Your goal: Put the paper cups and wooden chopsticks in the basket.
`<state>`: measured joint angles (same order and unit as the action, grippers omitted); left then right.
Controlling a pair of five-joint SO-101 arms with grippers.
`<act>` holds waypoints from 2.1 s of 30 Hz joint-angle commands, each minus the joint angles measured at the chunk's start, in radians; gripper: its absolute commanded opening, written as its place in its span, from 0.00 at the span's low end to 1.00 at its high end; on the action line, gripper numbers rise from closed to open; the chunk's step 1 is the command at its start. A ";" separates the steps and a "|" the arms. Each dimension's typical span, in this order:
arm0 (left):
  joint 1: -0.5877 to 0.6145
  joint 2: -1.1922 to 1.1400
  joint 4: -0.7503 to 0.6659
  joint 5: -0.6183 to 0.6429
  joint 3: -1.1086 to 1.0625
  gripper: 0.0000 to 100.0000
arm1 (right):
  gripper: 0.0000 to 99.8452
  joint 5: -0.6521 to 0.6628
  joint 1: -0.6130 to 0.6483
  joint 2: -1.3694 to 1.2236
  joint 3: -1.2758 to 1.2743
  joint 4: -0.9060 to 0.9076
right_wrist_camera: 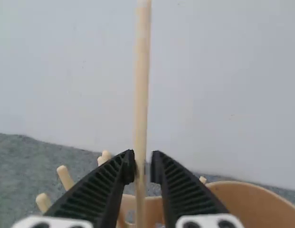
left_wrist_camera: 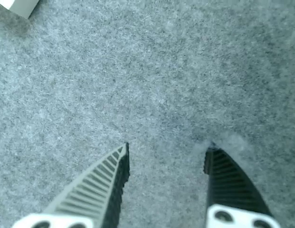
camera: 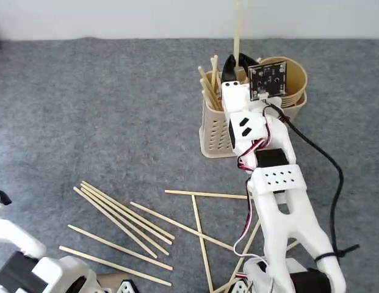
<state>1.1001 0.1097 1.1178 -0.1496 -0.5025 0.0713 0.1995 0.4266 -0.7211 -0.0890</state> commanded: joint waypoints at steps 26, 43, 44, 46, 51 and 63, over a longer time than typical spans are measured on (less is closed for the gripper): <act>0.009 0.038 -0.060 -0.005 -0.007 0.25 | 0.22 0.094 0.550 0.170 0.199 1.178; 0.020 0.038 -0.057 -0.006 -0.013 0.25 | 0.22 0.068 0.823 -0.328 0.181 0.990; 0.020 0.038 -0.057 -0.006 -0.013 0.25 | 0.22 0.044 0.840 -0.335 0.181 0.980; 0.020 0.038 -0.057 -0.006 -0.013 0.25 | 0.22 0.008 0.869 -0.348 0.181 0.960; 0.021 0.038 -0.057 -0.006 -0.013 0.25 | 0.22 -0.014 0.912 -0.383 0.181 0.918; 0.021 0.038 -0.055 -0.008 -0.013 0.25 | 0.21 -0.006 0.862 -0.642 0.384 1.010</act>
<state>1.1155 0.1097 1.0733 -0.1496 -0.5194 0.0667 1.0955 -0.1657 -0.4450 0.8654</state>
